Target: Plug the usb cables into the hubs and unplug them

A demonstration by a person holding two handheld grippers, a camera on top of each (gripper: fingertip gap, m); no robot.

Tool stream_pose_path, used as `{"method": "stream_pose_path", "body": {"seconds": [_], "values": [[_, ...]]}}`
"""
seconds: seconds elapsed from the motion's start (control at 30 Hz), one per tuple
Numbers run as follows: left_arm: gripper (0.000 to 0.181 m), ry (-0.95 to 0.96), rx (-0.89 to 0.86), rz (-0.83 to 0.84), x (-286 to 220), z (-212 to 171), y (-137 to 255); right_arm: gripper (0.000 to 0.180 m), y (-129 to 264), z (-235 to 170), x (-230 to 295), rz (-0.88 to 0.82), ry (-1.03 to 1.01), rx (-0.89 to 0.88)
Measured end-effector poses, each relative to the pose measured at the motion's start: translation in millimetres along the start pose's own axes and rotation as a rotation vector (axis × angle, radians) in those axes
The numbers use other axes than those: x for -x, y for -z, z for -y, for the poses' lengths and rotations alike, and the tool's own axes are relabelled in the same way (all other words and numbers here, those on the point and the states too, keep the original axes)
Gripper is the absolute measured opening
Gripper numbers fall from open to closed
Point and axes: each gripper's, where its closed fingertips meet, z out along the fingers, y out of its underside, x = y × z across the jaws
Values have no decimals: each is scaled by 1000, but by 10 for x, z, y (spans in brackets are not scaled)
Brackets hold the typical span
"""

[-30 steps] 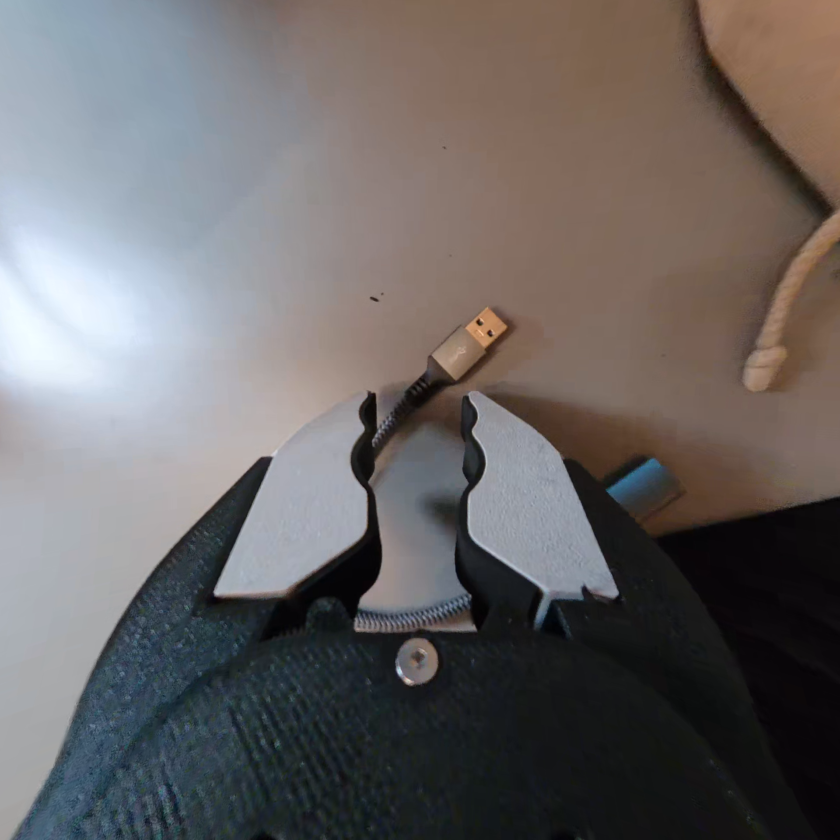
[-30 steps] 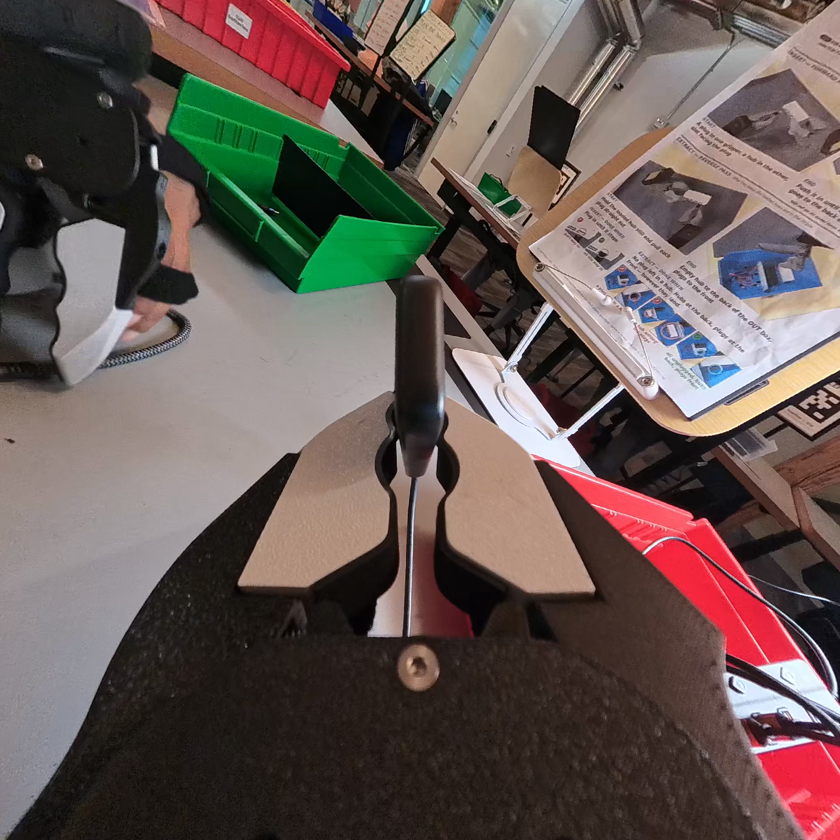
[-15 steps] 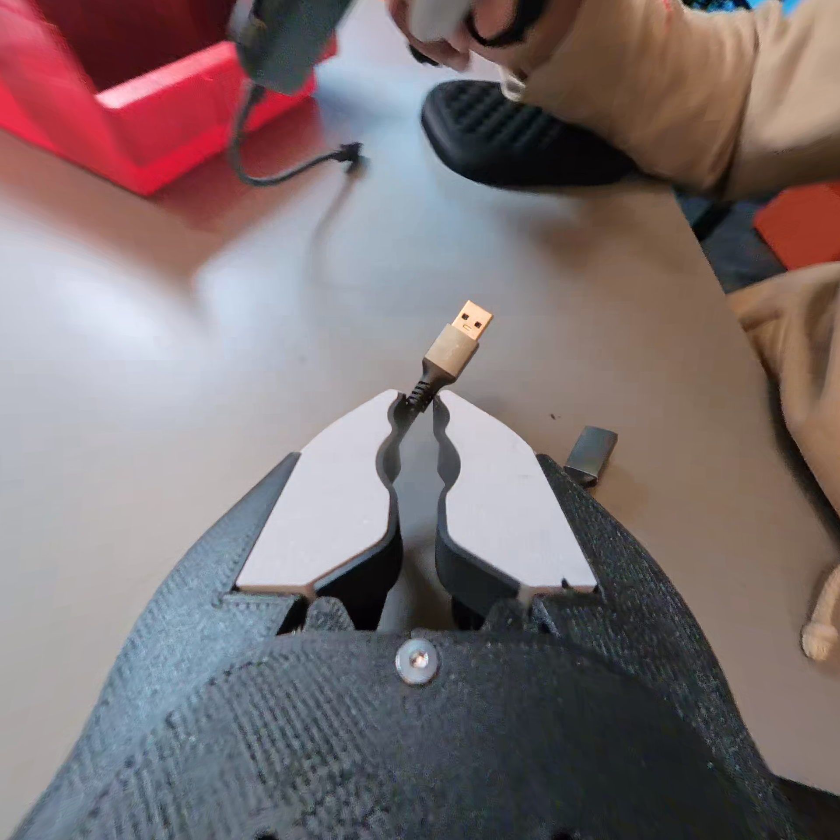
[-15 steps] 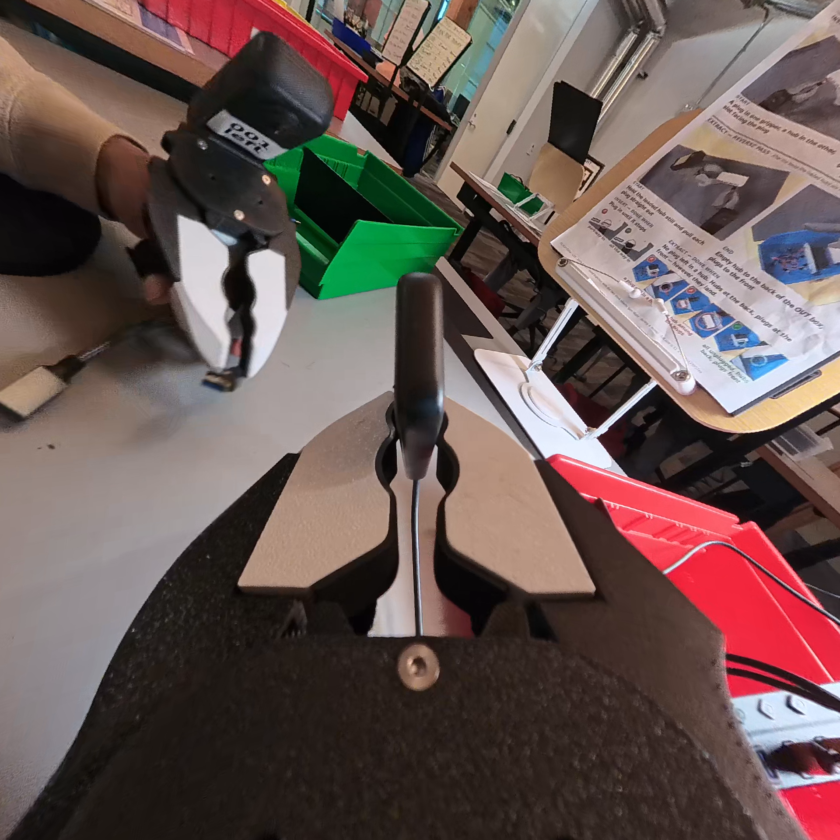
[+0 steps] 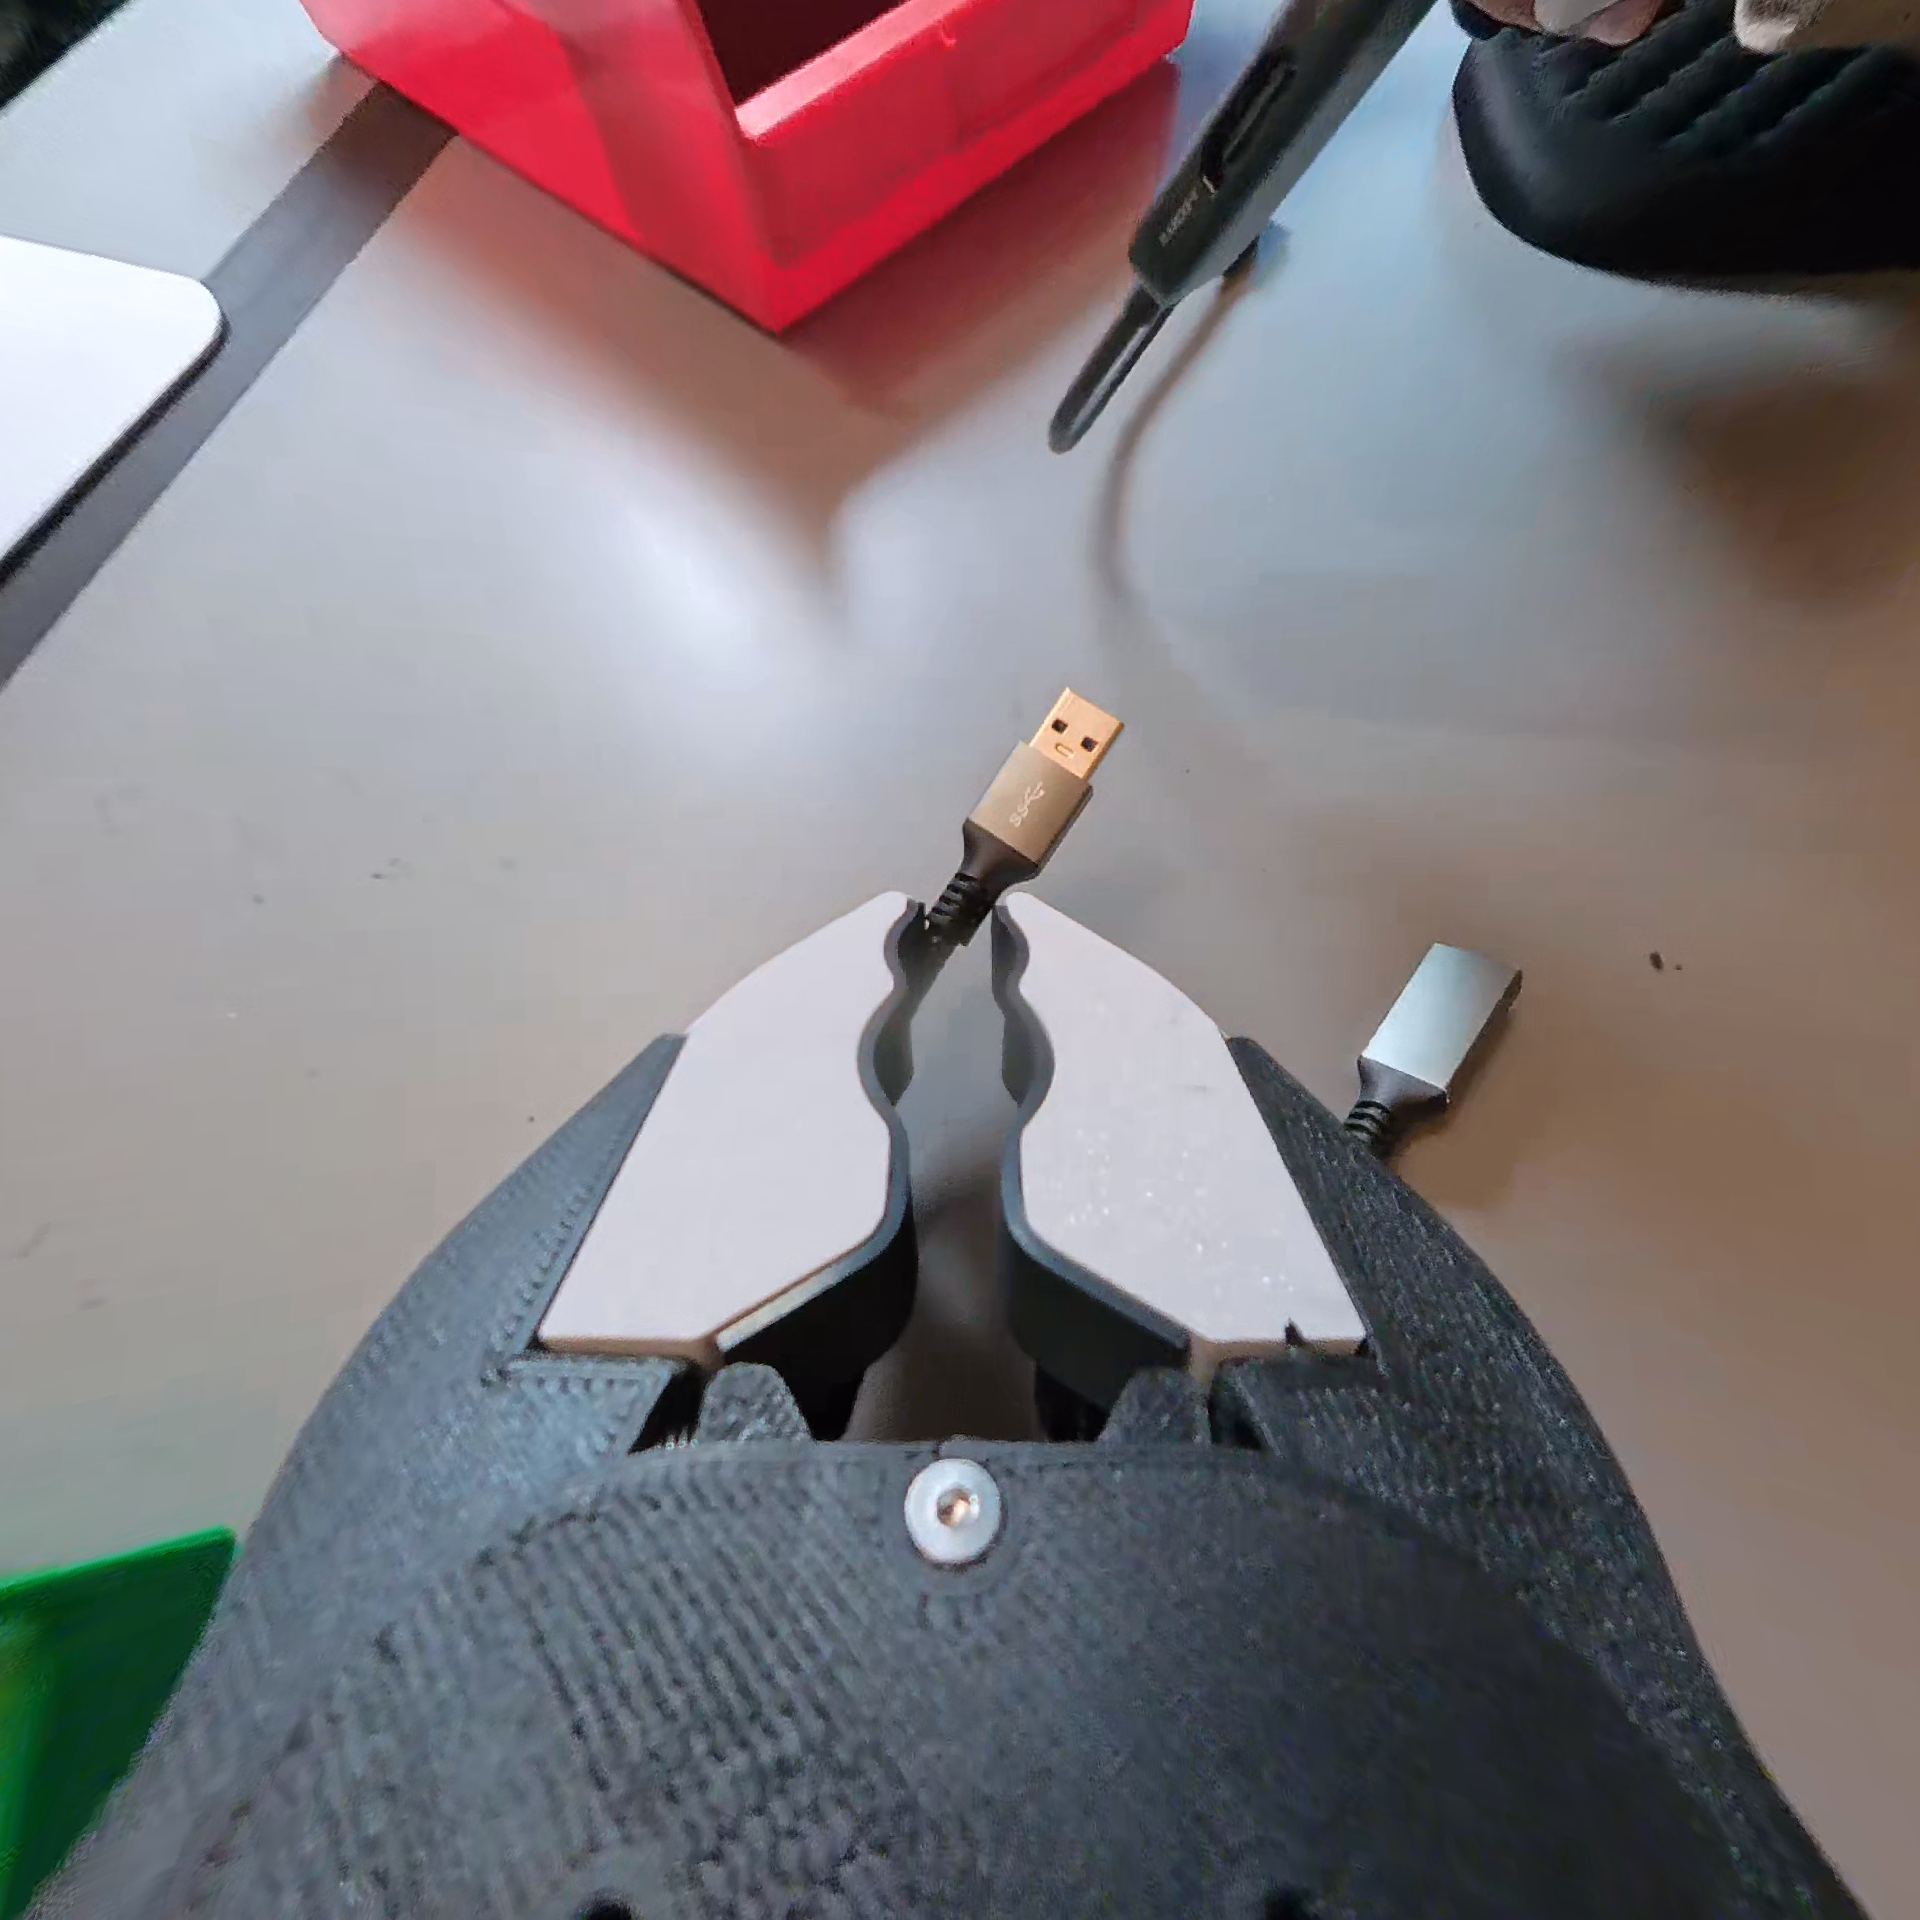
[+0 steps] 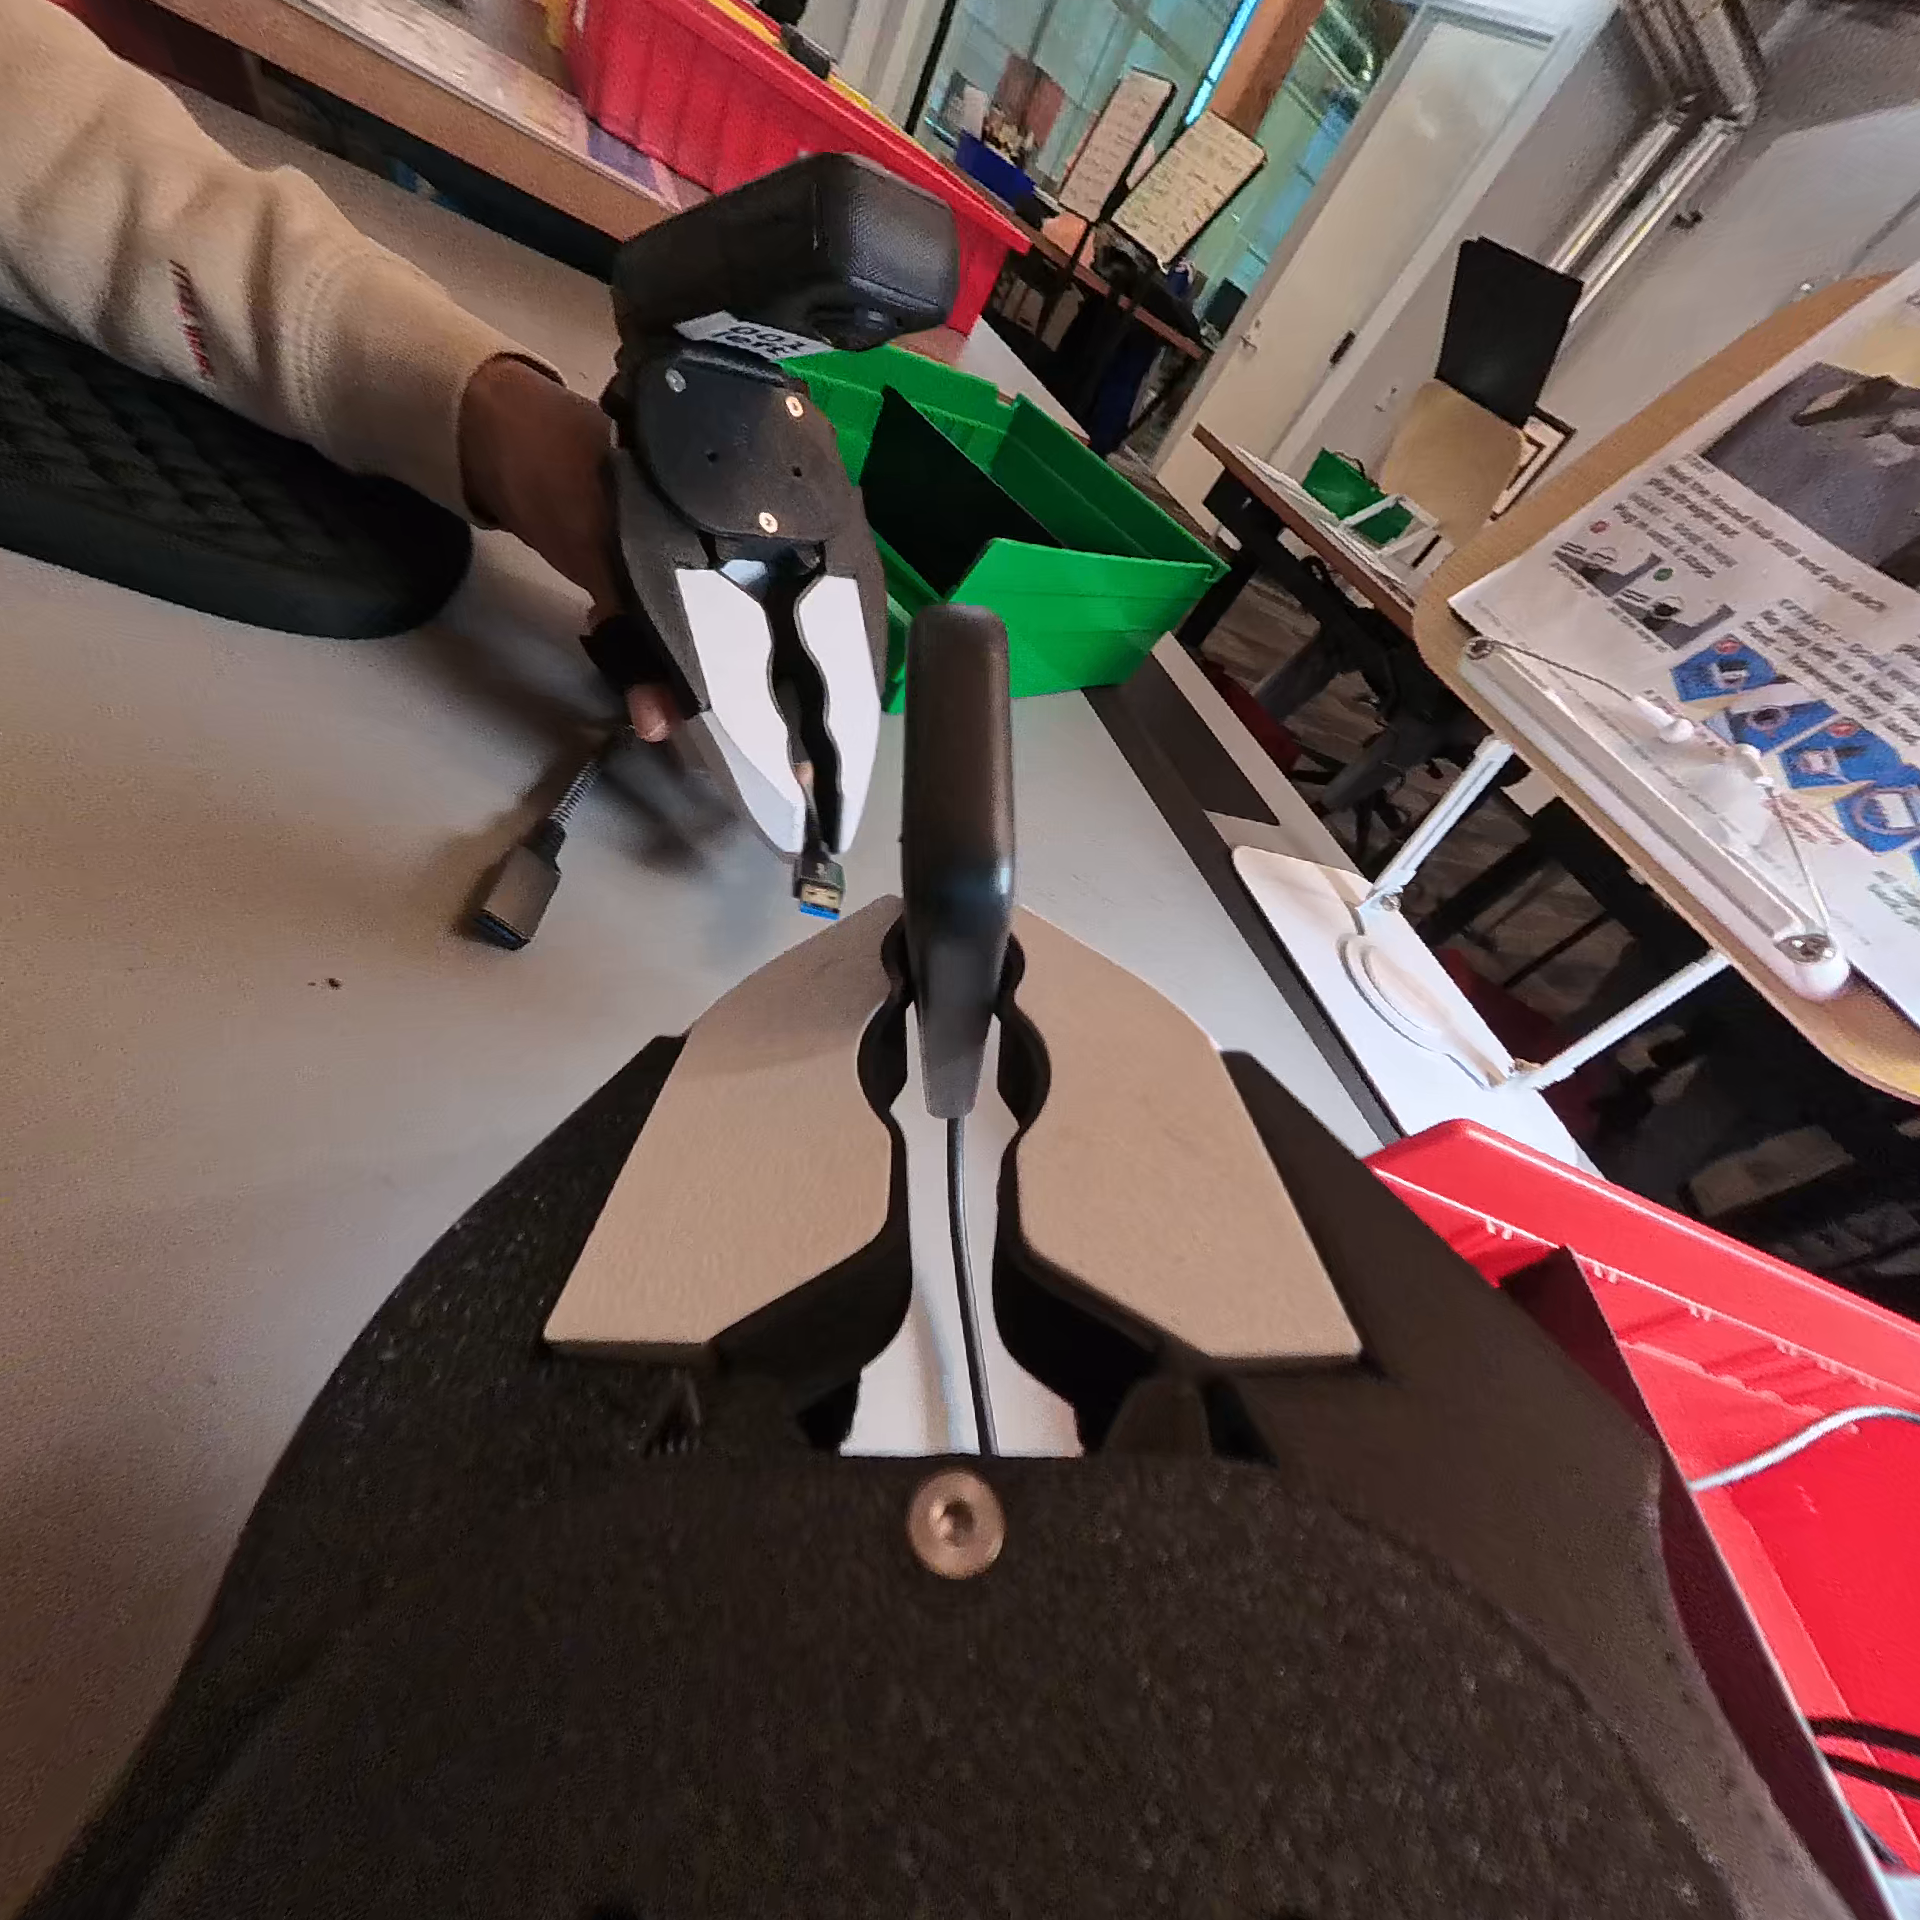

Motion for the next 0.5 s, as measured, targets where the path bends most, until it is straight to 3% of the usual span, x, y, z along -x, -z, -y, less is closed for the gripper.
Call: {"method": "stream_pose_path", "body": {"seconds": [0.2,0.5], "values": [[17,-78,-6,32,52,12,62,12,44,134,134,96,-16,-106],[33,-150,106,-142,38,-77,27,12,74,265,273,208,-69,-204]]}}
